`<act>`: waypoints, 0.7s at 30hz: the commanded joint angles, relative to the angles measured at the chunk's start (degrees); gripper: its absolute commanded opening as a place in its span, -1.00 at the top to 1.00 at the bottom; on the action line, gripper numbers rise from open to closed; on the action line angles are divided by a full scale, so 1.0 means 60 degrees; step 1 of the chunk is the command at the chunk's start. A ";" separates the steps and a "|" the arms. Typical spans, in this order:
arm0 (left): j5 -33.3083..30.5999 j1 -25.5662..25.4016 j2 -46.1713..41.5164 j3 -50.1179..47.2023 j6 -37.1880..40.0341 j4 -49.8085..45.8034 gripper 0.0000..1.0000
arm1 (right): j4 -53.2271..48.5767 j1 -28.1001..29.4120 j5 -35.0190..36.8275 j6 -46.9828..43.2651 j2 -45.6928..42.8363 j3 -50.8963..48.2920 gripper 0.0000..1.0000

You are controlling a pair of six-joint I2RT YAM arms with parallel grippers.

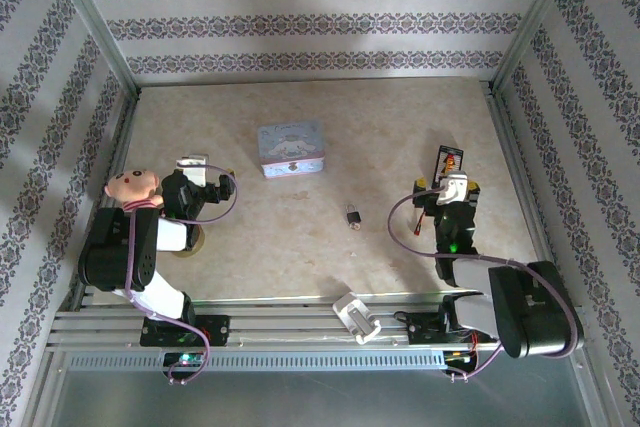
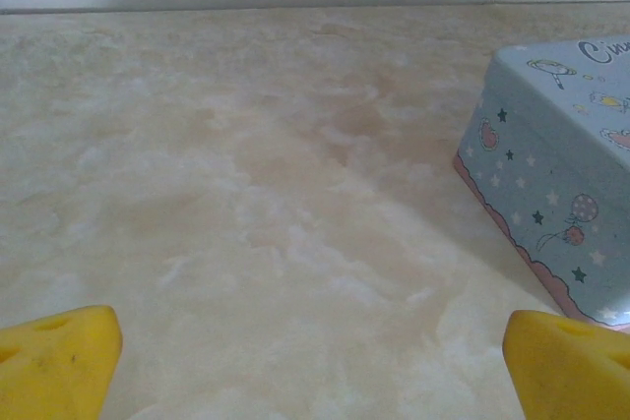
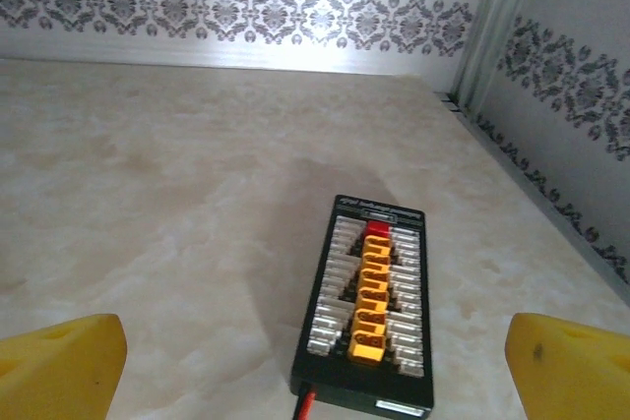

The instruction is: Unlock a padlock with a key

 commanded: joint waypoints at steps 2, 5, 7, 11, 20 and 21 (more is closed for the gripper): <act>-0.0075 0.0077 0.0042 0.0042 -0.0118 0.0085 -0.99 | 0.1624 -0.0107 -0.0762 0.0145 0.0683 0.0019 -0.96; -0.0079 0.0060 0.0042 0.0042 -0.0119 0.0094 -0.99 | 0.2708 -0.0100 -0.1093 0.0106 0.1845 0.0131 -0.97; -0.0076 0.0060 0.0042 0.0031 -0.0123 0.0097 -0.99 | 0.3126 -0.0129 -0.1007 0.0195 0.2494 0.0237 -0.96; -0.0081 0.0060 0.0044 0.0029 -0.0122 0.0114 -0.99 | 0.3163 -0.0357 -0.0889 0.0549 0.3180 0.0622 -0.96; -0.0082 0.0064 0.0042 0.0027 -0.0121 0.0115 -0.99 | 0.2086 -0.1155 -0.0881 0.1580 0.3005 0.1073 -0.97; -0.0082 0.0062 0.0049 0.0027 -0.0116 0.0114 -0.99 | 0.1837 -0.1154 -0.1004 0.1552 0.2963 0.1185 -0.96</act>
